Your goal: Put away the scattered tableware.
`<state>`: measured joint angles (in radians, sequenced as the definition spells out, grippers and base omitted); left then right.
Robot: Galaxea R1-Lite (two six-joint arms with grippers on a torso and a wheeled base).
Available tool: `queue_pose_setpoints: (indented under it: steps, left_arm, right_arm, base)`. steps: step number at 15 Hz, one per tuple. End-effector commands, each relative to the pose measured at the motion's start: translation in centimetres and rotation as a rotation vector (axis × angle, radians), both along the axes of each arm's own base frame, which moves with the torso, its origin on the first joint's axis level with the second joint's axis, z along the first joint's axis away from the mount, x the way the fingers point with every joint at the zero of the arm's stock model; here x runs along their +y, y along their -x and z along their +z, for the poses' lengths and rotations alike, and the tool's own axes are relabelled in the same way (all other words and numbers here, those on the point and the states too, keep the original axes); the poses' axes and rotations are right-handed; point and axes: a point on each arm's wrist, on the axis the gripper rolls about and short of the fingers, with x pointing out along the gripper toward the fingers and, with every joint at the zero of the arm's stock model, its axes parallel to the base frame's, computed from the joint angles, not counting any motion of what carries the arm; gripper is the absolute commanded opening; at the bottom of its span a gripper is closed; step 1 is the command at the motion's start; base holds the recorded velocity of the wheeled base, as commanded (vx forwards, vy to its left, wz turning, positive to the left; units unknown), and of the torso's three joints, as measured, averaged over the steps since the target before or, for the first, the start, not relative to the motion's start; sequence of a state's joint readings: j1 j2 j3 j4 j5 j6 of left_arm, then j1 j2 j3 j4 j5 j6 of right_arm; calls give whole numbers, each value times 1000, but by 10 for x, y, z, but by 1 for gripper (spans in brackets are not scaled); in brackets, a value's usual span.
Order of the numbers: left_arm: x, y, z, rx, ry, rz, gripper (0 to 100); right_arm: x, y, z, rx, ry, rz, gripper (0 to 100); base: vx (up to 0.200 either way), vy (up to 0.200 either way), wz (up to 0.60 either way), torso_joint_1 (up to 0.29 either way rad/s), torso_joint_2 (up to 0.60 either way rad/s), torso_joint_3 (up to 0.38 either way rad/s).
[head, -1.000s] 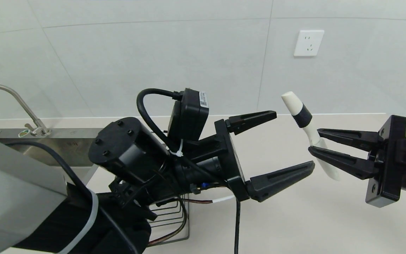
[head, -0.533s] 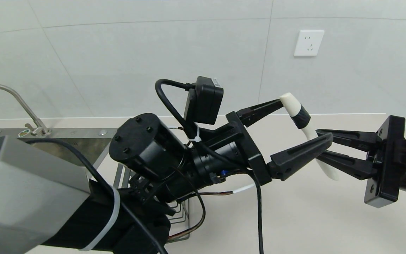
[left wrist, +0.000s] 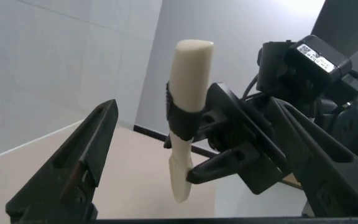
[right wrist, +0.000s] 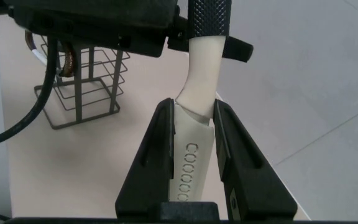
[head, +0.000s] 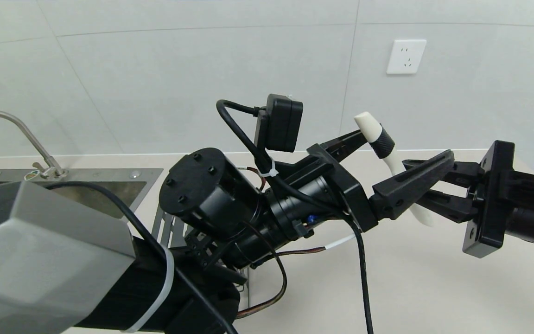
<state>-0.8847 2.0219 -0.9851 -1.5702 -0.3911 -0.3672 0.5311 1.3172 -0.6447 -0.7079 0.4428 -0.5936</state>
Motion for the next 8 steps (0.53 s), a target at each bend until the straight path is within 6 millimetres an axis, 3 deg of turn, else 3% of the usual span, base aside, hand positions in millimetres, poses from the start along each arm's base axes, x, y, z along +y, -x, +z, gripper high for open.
queue_pose_setpoints:
  steps: [1, 8]
  left_arm:
    - [-1, 0, 3, -8, 11, -1, 100]
    - [0, -3, 11, -15, 41, 17, 100]
  right_arm:
    - [4, -4, -1, 8, 5, 5, 0]
    - [13, -15, 10, -20, -12, 13, 0]
  base:
    - [0, 0, 0, 0, 0, 0]
    - [0, 0, 0, 0, 0, 0]
